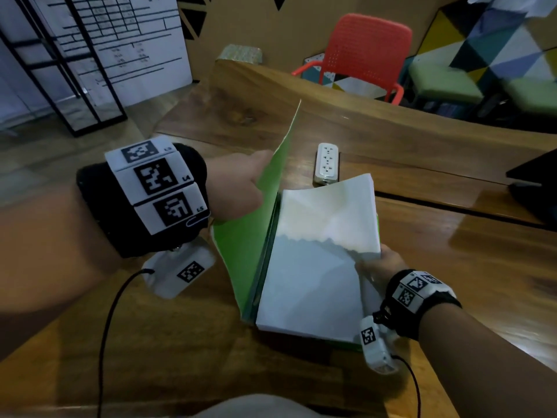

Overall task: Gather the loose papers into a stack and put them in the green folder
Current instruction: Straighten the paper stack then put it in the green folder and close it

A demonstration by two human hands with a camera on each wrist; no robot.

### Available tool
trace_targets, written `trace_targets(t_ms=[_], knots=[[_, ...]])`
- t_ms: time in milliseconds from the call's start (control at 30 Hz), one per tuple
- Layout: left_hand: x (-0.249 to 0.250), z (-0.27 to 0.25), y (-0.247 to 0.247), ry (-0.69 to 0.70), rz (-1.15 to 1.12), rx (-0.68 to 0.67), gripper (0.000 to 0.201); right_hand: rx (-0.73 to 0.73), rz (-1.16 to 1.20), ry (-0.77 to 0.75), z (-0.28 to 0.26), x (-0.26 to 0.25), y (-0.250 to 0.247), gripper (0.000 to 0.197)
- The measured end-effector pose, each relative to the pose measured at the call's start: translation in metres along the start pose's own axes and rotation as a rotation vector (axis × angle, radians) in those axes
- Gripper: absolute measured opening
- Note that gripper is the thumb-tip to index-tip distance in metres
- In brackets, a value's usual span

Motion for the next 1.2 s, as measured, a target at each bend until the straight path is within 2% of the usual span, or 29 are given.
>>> trace_targets(t_ms=[300,600,767,1033,1133,1200], knots=[[-0.002,-0.002,0.002,0.025,-0.049,0.029,0.072,0.0,0.051,0.014,0.007,0.005,0.005,0.051],[0.003,-0.003,0.006,0.066,-0.091,0.029,0.073,0.002,0.005,0.005,0.004,0.007,0.006,0.047],[0.011,-0.003,0.01,0.094,-0.095,0.021,0.071,0.001,-0.076,0.007,-0.001,0.006,0.006,0.042],[0.022,0.0,0.016,0.11,-0.09,0.028,0.075,0.044,-0.269,0.083,0.005,0.009,0.008,0.045],[0.026,-0.001,0.018,0.105,-0.095,0.019,0.071,0.031,-0.34,0.145,0.001,0.012,0.004,0.048],[0.031,-0.002,0.021,0.111,-0.1,0.001,0.074,-0.015,-0.476,0.248,-0.007,0.015,-0.001,0.058]])
Point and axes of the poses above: each hand's wrist, its own z-axis towards the middle knuckle, its own y-axis out of the palm, x = y × z, the point moved 9 cm from there along z, towards the middle knuckle, and after that the axes turned 14 degrees about -x, right-handed, at the moved point
